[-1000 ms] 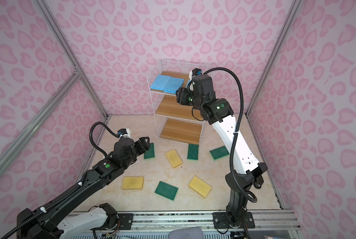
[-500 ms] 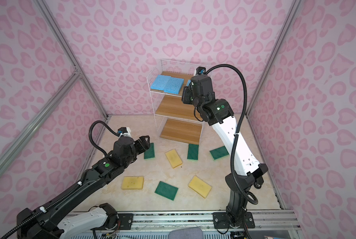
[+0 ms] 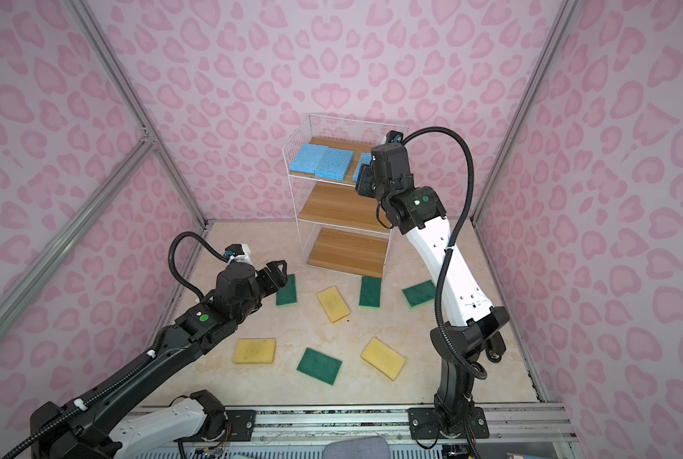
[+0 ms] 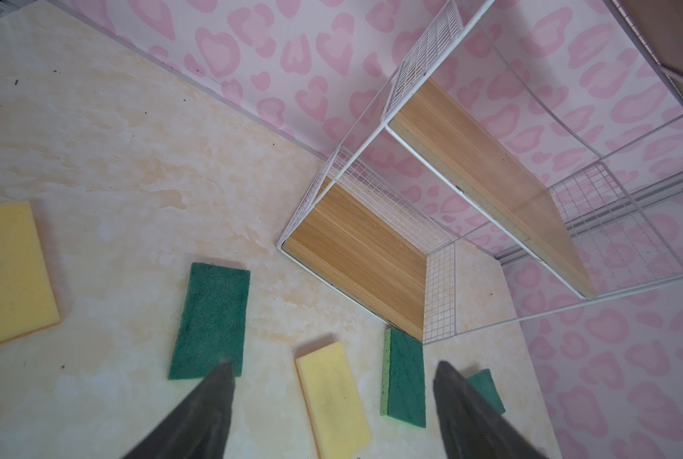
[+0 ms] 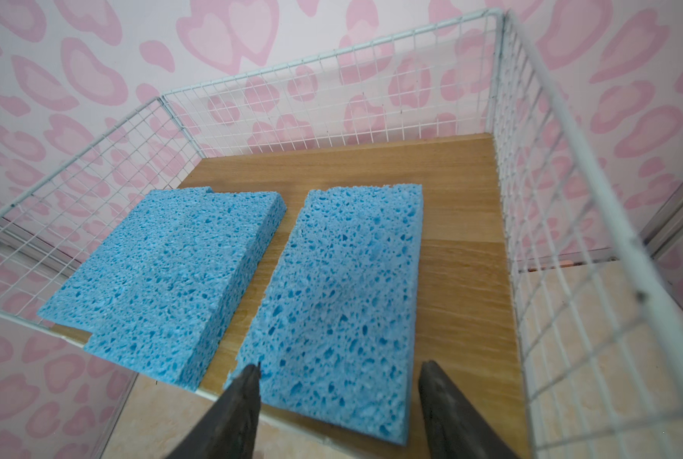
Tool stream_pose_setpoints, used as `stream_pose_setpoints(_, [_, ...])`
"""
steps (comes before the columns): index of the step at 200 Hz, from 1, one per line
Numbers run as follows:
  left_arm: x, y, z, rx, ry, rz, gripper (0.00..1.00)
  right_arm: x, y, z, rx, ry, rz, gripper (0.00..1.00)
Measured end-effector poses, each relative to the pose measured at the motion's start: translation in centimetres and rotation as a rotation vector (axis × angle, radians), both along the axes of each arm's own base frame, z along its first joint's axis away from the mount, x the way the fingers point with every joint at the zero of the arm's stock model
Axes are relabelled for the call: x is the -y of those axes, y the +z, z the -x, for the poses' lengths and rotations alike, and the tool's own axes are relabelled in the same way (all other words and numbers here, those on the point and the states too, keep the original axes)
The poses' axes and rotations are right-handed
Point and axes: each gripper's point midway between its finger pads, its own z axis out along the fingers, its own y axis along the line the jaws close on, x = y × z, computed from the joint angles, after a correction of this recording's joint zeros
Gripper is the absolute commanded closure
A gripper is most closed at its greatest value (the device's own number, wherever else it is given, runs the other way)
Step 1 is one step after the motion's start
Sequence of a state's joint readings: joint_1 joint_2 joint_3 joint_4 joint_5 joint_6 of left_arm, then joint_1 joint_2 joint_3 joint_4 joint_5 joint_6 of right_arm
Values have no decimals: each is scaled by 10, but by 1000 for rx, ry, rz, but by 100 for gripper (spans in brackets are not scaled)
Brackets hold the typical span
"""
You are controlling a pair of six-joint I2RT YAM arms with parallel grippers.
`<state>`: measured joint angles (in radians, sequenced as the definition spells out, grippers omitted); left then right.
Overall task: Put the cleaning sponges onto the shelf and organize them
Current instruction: 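Push the three blue sponges together into a row with the right gripper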
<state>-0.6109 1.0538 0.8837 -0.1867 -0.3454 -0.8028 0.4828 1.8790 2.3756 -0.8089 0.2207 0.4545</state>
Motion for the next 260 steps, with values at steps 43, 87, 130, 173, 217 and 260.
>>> stream_pose_setpoints(43, [-2,2,2,6,2,3,20,-5,-1,-10,11,25,-36,39])
stream_pose_setpoints(87, [-3,2,3,4,4,2,20,-9,-1,-17,23,38,-49,49])
stream_pose_setpoints(130, [-5,2,6,-1,4,-1,20,-9,-3,-19,23,32,-43,68])
stream_pose_setpoints(173, [-6,3,6,1,5,-1,19,-3,-5,-16,20,14,-26,81])
stream_pose_setpoints(217, [-6,3,6,1,8,-2,20,6,-1,-8,19,-1,-5,87])
stream_pose_setpoints(260, [-6,2,6,0,8,-3,20,11,9,1,35,3,5,88])
